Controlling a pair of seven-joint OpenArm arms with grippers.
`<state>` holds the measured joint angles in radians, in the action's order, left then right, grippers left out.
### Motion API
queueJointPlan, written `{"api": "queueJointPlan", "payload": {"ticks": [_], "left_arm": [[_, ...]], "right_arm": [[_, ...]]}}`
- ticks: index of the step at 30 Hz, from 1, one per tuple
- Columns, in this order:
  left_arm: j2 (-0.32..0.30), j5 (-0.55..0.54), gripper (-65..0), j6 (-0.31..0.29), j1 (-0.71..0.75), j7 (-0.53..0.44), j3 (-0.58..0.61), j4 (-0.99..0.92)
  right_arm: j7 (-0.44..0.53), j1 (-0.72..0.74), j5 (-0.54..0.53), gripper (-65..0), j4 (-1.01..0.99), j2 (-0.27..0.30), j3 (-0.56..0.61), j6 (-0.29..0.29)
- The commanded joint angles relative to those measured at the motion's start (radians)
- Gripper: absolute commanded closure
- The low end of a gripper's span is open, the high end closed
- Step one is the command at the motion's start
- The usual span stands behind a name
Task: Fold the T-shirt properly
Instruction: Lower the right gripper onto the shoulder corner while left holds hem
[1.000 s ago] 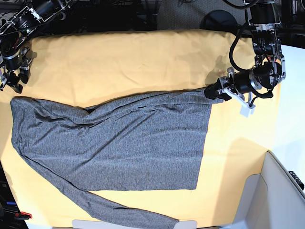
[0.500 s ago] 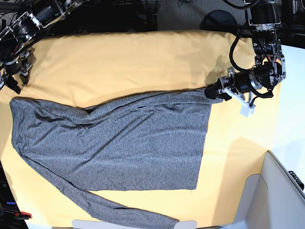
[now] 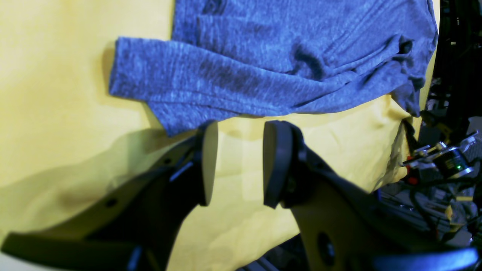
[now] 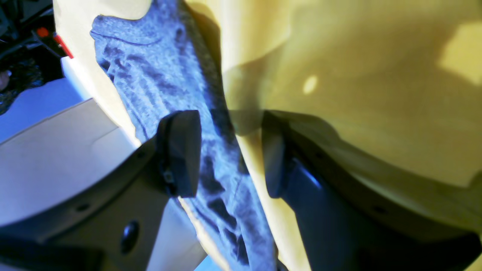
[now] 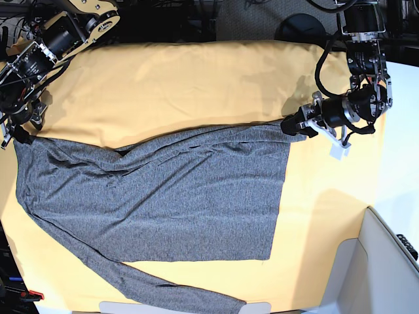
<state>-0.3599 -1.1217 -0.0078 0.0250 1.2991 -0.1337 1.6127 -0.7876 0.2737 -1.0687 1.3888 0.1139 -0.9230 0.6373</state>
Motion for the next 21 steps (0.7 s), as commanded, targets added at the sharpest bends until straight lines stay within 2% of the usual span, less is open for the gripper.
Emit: {"api": "queueJointPlan", "payload": {"ticks": [1,5,9,16,18,21], "left_arm": [[-0.012,-0.022,-20.9,0.004,-0.015,0.017,-0.008,0.016],[-0.012,-0.024,-20.9,0.004,-0.015,0.017,-0.008,0.016],[-0.012,-0.024,-20.9,0.004,-0.015,0.017,-0.01,0.018],[-0.012,-0.022,-20.9,0.004,-0.015,0.017,-0.01,0.018],[-0.014,-0.022,-20.9,0.004,-0.015,0.017,-0.01,0.018],[-0.017,-0.021,-20.9,0.004,-0.018,0.017,-0.01,0.016]], "right_arm": [[-0.006,0.032,-0.011,-26.5,0.013,0.017,0.009,-0.009],[-0.006,0.071,0.028,-26.5,-0.015,0.019,0.009,-0.009],[-0.006,0.109,0.035,-26.5,-0.079,0.054,0.009,-0.009],[-0.013,0.095,0.035,-26.1,-0.099,0.054,0.011,-0.01],[-0.008,0.072,0.035,-23.2,-0.099,0.05,0.011,-0.012],[-0.006,0.052,0.032,-13.1,-0.099,0.048,0.011,-0.012]]}}
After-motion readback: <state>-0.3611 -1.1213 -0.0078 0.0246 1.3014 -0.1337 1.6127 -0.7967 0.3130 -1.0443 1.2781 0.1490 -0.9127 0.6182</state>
